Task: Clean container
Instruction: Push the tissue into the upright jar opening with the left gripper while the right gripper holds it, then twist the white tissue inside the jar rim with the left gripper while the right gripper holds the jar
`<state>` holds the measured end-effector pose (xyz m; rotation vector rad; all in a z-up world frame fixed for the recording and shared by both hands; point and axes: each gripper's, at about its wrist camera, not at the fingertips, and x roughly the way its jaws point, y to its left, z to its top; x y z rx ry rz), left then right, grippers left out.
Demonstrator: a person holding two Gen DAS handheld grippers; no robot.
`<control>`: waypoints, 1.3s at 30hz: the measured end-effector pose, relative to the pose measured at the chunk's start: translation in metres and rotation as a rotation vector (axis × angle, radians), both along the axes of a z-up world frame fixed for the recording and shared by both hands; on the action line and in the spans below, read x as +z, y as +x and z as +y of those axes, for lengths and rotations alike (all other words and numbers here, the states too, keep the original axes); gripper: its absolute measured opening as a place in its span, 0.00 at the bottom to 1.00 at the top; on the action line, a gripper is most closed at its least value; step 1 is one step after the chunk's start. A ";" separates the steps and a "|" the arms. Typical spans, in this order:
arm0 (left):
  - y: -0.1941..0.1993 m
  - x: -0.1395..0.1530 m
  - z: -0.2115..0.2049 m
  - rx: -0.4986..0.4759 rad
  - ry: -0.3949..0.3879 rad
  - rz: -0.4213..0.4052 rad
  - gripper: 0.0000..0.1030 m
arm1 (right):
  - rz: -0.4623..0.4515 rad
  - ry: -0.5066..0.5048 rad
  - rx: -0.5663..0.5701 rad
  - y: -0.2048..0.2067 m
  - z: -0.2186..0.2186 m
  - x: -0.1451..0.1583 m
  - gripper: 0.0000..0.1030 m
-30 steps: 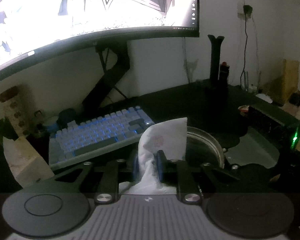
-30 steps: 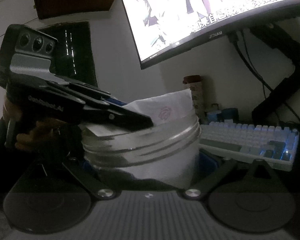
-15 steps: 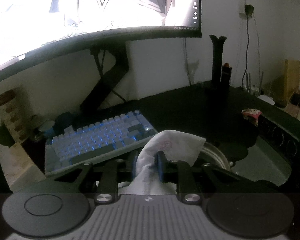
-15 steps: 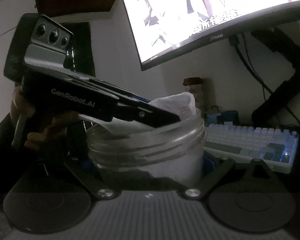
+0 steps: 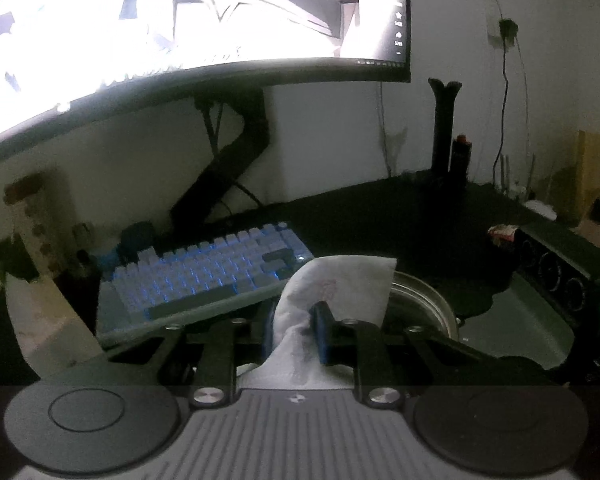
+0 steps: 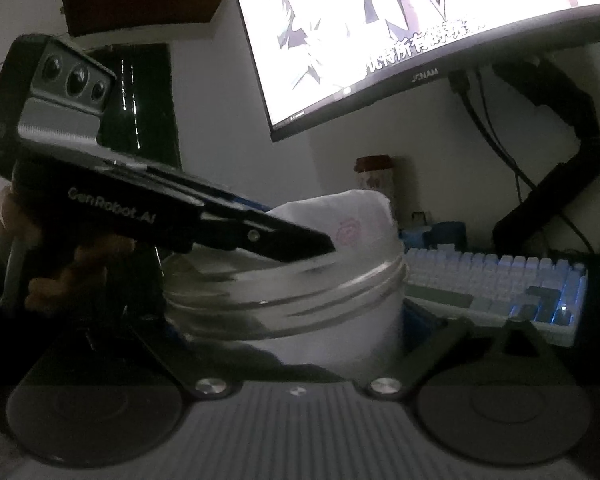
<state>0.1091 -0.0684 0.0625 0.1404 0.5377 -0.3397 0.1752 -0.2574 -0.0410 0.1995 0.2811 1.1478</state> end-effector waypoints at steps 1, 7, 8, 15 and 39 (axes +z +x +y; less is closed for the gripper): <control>0.000 -0.002 0.003 0.008 -0.023 -0.001 0.16 | 0.009 0.003 0.000 0.001 0.000 0.000 1.00; 0.007 -0.010 0.014 0.023 -0.096 0.027 0.16 | 0.041 0.019 0.029 0.003 -0.007 0.002 1.00; 0.008 -0.010 0.015 0.023 -0.097 0.030 0.16 | 0.037 0.025 0.032 0.003 -0.008 0.003 1.00; 0.011 -0.010 0.009 0.023 -0.082 0.012 0.20 | 0.045 0.048 0.027 0.002 -0.012 0.005 1.00; 0.002 -0.013 0.016 0.087 -0.196 -0.051 0.18 | 0.008 0.039 0.004 -0.005 -0.009 0.003 1.00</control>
